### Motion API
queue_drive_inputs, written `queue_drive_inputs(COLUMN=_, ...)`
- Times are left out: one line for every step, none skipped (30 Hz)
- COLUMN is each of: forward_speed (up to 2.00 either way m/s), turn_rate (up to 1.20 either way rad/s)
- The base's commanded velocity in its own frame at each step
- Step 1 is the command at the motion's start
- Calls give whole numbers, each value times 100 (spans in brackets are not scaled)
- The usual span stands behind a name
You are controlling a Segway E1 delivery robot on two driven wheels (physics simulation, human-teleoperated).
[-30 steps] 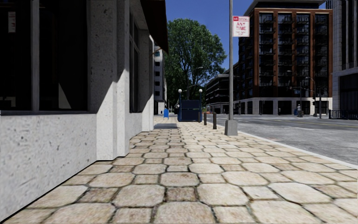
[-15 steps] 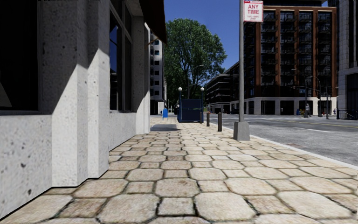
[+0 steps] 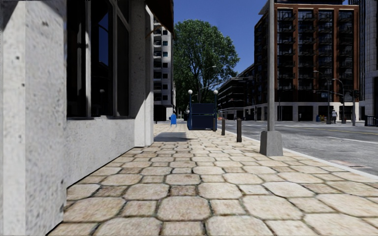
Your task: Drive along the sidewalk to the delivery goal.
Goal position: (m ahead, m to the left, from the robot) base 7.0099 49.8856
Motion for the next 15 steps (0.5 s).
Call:
queue_drive_inputs(forward_speed=200, turn_rate=0)
queue_drive_inputs(forward_speed=200, turn_rate=0)
queue_drive_inputs(forward_speed=200, turn_rate=0)
queue_drive_inputs(forward_speed=200, turn_rate=0)
queue_drive_inputs(forward_speed=200, turn_rate=0)
queue_drive_inputs(forward_speed=200, turn_rate=0)
queue_drive_inputs(forward_speed=200, turn_rate=0)
queue_drive_inputs(forward_speed=200, turn_rate=0)
queue_drive_inputs(forward_speed=200, turn_rate=0)
queue_drive_inputs(forward_speed=200, turn_rate=0)
queue_drive_inputs(forward_speed=200, turn_rate=0)
queue_drive_inputs(forward_speed=200, turn_rate=0)
queue_drive_inputs(forward_speed=200, turn_rate=0)
queue_drive_inputs(forward_speed=200, turn_rate=0)
queue_drive_inputs(forward_speed=200, turn_rate=0)
